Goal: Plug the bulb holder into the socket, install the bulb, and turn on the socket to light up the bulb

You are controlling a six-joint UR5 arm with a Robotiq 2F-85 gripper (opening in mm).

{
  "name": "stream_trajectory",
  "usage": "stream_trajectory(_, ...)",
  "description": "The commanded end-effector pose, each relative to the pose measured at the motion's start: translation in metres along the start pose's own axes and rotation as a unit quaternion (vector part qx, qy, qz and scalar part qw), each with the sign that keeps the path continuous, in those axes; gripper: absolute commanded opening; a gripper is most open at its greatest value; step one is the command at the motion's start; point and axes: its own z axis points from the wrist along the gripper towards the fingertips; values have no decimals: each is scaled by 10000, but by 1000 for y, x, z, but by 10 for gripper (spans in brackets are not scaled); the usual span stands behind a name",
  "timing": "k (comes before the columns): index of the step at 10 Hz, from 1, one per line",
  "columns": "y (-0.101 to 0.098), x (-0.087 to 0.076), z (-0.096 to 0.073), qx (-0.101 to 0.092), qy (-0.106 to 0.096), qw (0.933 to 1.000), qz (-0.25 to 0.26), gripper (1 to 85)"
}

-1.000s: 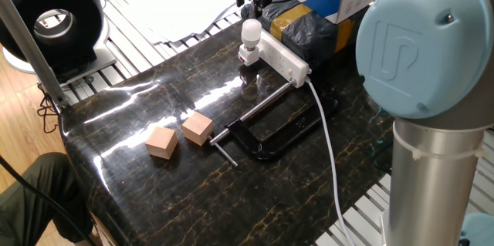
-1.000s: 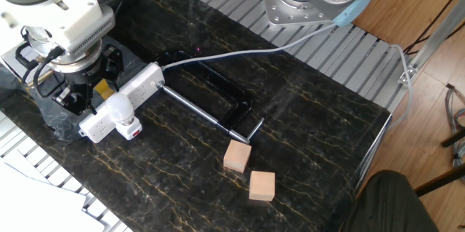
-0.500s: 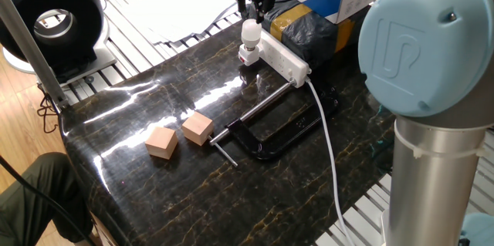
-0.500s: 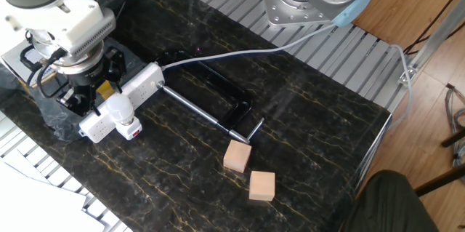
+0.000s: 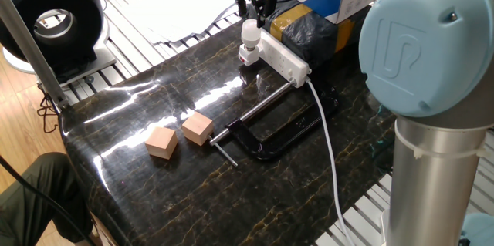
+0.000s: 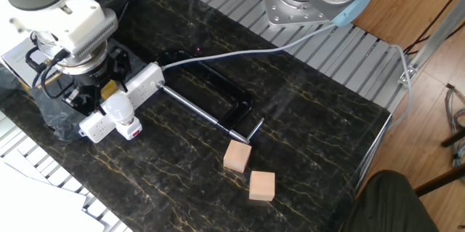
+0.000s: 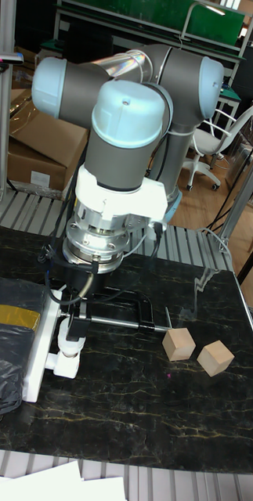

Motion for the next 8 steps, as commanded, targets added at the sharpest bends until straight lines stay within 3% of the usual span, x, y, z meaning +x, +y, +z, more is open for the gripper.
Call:
stream_trajectory(1, 5, -6, 3, -25, -109, 9999, 50, 583)
stream_trajectory(8, 2, -4, 9, 46, -13, 10000, 86, 557)
